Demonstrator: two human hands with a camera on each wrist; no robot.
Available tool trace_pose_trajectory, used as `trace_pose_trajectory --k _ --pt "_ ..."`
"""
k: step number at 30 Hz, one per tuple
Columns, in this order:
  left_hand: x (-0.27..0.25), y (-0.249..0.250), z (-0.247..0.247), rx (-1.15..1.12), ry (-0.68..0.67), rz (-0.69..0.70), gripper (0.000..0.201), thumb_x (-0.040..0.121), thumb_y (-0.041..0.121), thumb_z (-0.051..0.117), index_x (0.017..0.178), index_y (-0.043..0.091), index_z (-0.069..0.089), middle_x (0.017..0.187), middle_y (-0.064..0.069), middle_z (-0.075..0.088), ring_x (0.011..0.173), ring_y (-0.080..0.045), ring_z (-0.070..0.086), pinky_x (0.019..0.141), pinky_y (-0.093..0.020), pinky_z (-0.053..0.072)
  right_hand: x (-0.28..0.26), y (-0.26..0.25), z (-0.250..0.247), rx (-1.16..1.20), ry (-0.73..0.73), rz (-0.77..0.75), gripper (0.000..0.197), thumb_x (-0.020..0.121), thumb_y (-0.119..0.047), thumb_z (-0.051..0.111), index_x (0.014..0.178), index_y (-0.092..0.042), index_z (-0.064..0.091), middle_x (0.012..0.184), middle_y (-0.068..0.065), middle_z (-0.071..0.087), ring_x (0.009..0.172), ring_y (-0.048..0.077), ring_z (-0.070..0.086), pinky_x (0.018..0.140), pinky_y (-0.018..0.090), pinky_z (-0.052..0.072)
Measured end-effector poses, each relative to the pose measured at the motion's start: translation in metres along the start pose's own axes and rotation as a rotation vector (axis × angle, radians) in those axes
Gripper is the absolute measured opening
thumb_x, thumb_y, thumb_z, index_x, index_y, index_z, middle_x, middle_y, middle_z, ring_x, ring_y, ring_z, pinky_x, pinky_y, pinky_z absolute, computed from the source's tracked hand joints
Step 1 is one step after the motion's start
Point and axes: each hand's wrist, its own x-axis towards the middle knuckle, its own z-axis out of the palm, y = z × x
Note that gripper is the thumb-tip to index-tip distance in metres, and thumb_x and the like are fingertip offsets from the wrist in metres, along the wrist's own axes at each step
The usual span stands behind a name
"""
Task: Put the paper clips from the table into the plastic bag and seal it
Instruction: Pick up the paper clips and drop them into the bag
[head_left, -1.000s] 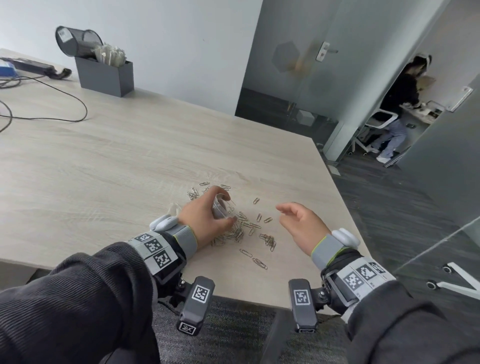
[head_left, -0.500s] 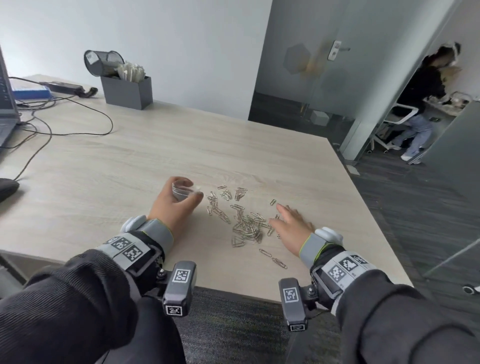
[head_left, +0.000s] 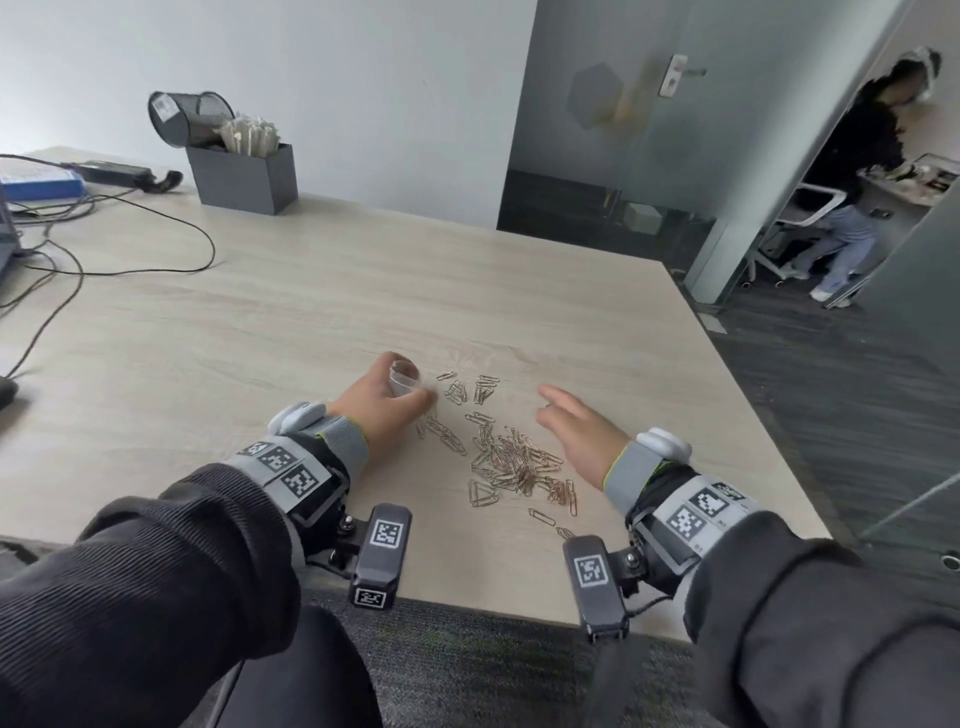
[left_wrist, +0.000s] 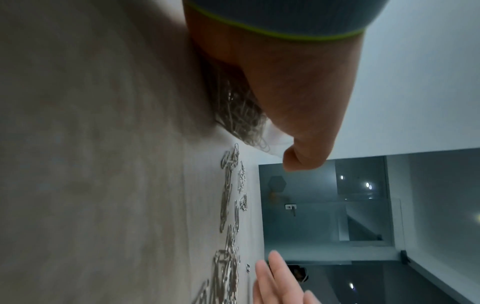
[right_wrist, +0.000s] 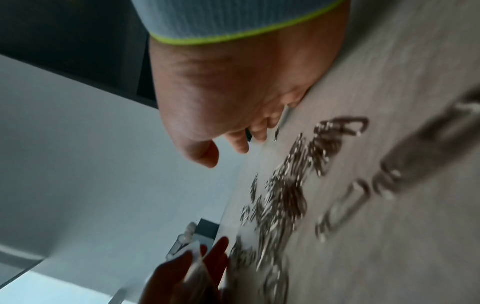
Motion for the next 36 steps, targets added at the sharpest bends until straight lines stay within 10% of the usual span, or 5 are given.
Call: trace_pose_trajectory --k 10,15,21,27,36 --pt "0.016 0.031 0.028 0.294 -0.296 0.040 0.034 0.092 0.040 0.048 0.124 0.031 0.043 0.095 0.003 0.059 0.107 -0.021 0.047 0.106 -0.043 0.037 0.021 0.004 0.008 -0.493 -0.194 -0.125 0.080 0.080 -0.057 0.026 0.154 -0.031 0.011 0.163 -0.012 0.000 0.149 0.005 -0.004 0.121 0.045 -0.006" --pt "0.007 0.029 0.041 0.187 -0.383 0.106 0.028 0.077 0.055 0.047 0.104 0.049 0.046 0.120 0.009 0.065 0.108 -0.017 0.060 0.096 -0.047 0.048 0.020 0.012 -0.008 -0.109 -0.178 -0.188 0.057 0.090 -0.042 0.039 0.147 -0.034 0.038 0.153 -0.013 0.038 0.139 0.002 0.033 0.112 0.023 0.024" --pt "0.013 0.026 0.040 -0.384 -0.230 0.073 0.014 0.095 0.012 0.042 0.100 0.018 0.054 0.137 0.005 0.057 0.056 -0.001 0.047 0.059 -0.028 0.037 0.053 0.007 -0.015 0.062 -0.001 -0.148 0.048 0.092 -0.038 0.035 0.134 -0.028 0.056 0.142 -0.013 0.053 0.135 0.005 0.042 0.118 0.032 0.027" --pt "0.020 -0.004 0.018 -0.137 -0.093 -0.061 0.019 0.076 0.042 0.045 0.092 0.040 0.053 0.125 -0.001 0.068 0.079 -0.030 0.060 0.090 -0.064 0.048 0.076 -0.019 0.003 -0.120 -0.201 -0.179 0.047 0.099 -0.034 0.037 0.145 -0.025 0.044 0.152 -0.009 0.041 0.143 0.008 0.030 0.112 0.022 0.019" --pt "-0.013 0.033 0.033 0.213 -0.266 0.005 0.023 0.089 0.039 0.037 0.106 0.027 0.047 0.094 -0.008 0.068 0.099 -0.023 0.056 0.092 -0.049 0.045 0.037 -0.007 -0.003 -0.114 -0.292 -0.285 0.063 0.085 -0.046 0.039 0.128 -0.007 0.062 0.137 0.010 0.059 0.127 0.016 0.051 0.109 0.018 0.030"
